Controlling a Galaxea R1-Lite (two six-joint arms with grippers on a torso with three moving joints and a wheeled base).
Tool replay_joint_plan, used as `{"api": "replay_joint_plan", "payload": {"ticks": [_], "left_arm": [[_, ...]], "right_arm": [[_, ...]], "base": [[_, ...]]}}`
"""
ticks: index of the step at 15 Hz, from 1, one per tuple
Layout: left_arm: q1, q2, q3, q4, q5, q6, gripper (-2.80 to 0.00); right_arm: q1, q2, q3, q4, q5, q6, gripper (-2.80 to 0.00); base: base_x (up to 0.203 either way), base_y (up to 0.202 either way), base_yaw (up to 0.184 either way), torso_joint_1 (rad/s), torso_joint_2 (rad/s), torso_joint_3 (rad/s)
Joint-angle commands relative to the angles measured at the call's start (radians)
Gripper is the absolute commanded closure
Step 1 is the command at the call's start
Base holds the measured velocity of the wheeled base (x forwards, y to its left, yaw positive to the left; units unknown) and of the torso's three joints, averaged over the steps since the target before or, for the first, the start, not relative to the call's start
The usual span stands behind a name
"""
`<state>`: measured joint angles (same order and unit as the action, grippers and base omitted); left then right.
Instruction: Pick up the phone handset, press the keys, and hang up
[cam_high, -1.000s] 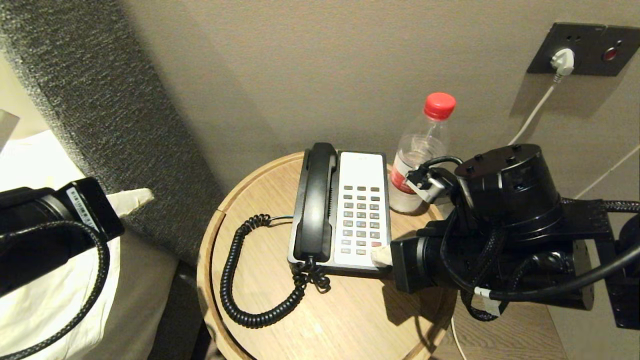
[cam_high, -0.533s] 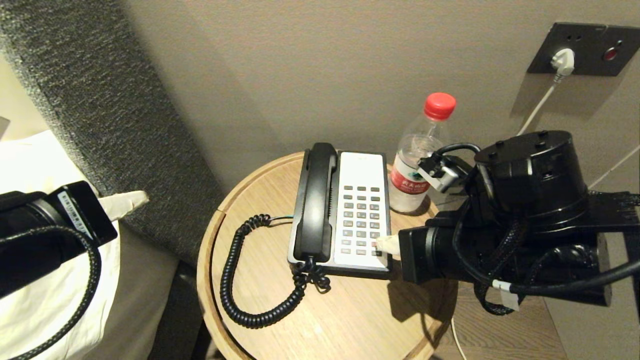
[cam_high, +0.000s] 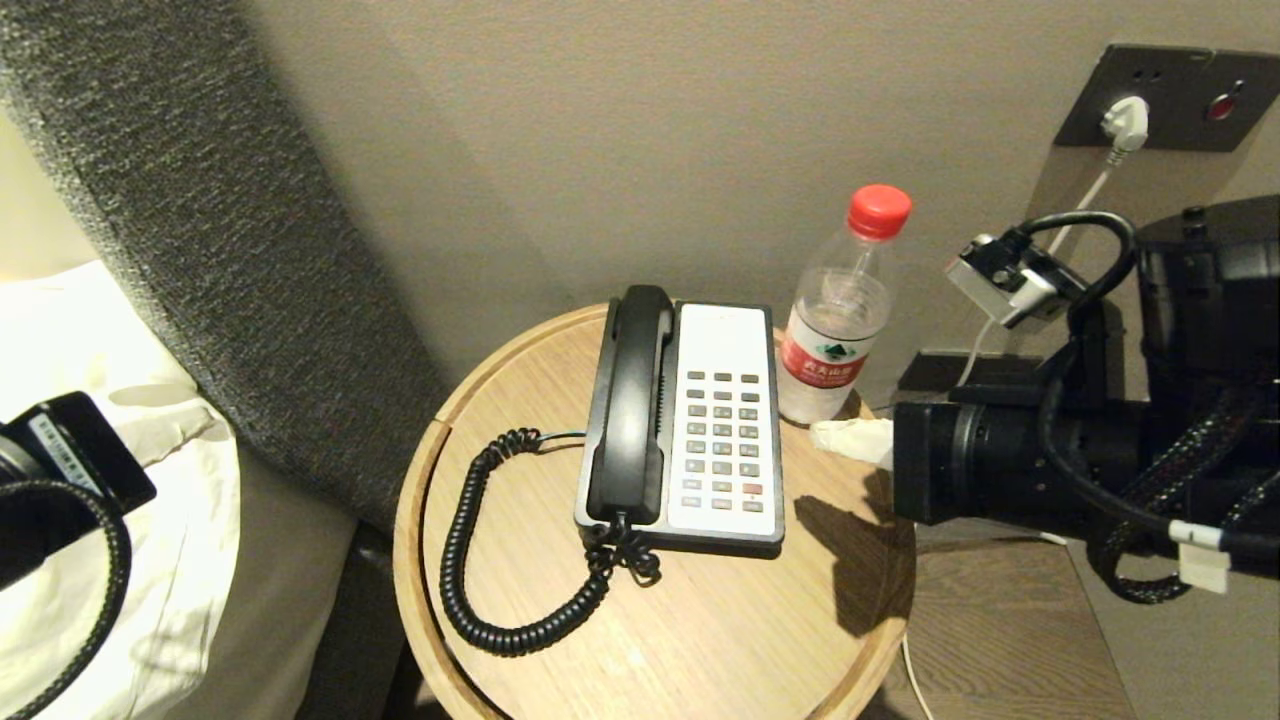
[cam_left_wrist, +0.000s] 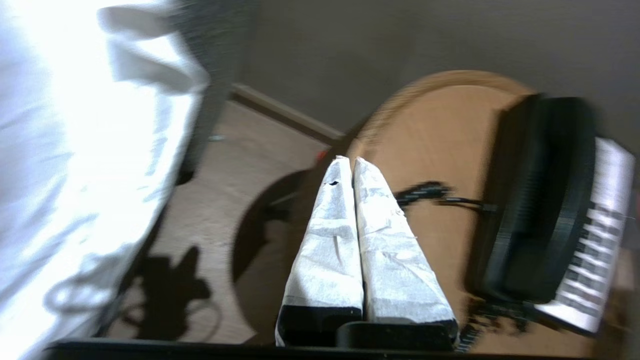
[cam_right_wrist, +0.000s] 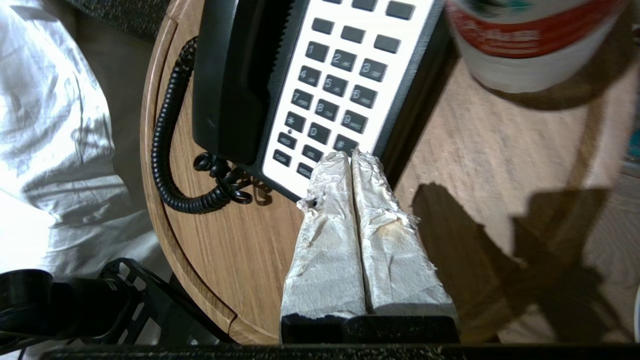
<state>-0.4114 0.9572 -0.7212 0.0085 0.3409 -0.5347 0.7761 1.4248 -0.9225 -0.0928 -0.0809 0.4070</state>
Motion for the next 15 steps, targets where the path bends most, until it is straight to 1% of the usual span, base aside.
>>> {"api": "replay_joint_plan", "payload": {"ticks": [1,2,3,4,5,6,8,10,12,13,14,15], "left_arm": [[0.088,-0.054,0.065,0.000,0.003,-0.003,0.00],[0.133,-0.093,0.101,0.000,0.003,-0.002,0.00],[0.187,-0.165,0.147,0.003,0.003,-0.001,0.00],[0.237,-0.254,0.196,0.018,0.002,0.002,0.00],[0.270,-0.343,0.235,0.048,0.001,0.012,0.00],[0.300,-0.419,0.273,0.085,0.000,0.026,0.00],[0.338,-0.543,0.320,0.174,-0.006,0.055,0.00],[0.371,-0.713,0.348,0.293,-0.028,0.081,0.00],[0.392,-0.853,0.382,0.398,-0.066,0.132,0.00],[0.396,-0.910,0.415,0.420,-0.080,0.177,0.00],[0.400,-0.944,0.467,0.427,-0.092,0.238,0.00],[0.403,-0.956,0.496,0.421,-0.117,0.286,0.00]], "right_arm": [[-0.027,-0.051,0.013,-0.001,-0.001,0.003,0.00],[-0.053,-0.077,0.020,-0.002,-0.002,0.003,0.00],[-0.097,-0.114,0.029,-0.001,-0.003,0.005,0.00],[-0.124,-0.140,0.042,-0.001,-0.003,0.006,0.00],[-0.140,-0.168,0.064,-0.002,-0.003,0.006,0.00],[-0.153,-0.179,0.077,-0.002,-0.004,0.007,0.00],[-0.175,-0.206,0.103,-0.002,-0.004,0.007,0.00],[-0.214,-0.290,0.149,-0.003,-0.004,0.007,0.00],[-0.235,-0.334,0.177,-0.002,-0.004,0.007,0.00],[-0.258,-0.351,0.182,-0.002,-0.004,0.007,0.00],[-0.292,-0.376,0.191,-0.001,-0.004,0.008,0.00],[-0.305,-0.406,0.204,0.000,-0.003,0.009,0.00]], "base": [[0.000,0.000,0.000,0.000,0.00,0.000],[0.000,0.000,0.000,0.000,0.00,0.000],[0.000,0.000,0.000,0.000,0.00,0.000],[0.000,0.000,0.000,0.000,0.00,0.000],[0.000,0.000,0.000,0.000,0.00,0.000],[0.000,0.000,0.000,0.000,0.00,0.000],[0.000,0.000,0.000,0.000,0.00,0.000],[0.000,0.000,0.000,0.000,0.00,0.000],[0.000,0.000,0.000,0.000,0.00,0.000],[0.000,0.000,0.000,0.000,0.00,0.000],[0.000,0.000,0.000,0.000,0.00,0.000],[0.000,0.000,0.000,0.000,0.00,0.000]]}}
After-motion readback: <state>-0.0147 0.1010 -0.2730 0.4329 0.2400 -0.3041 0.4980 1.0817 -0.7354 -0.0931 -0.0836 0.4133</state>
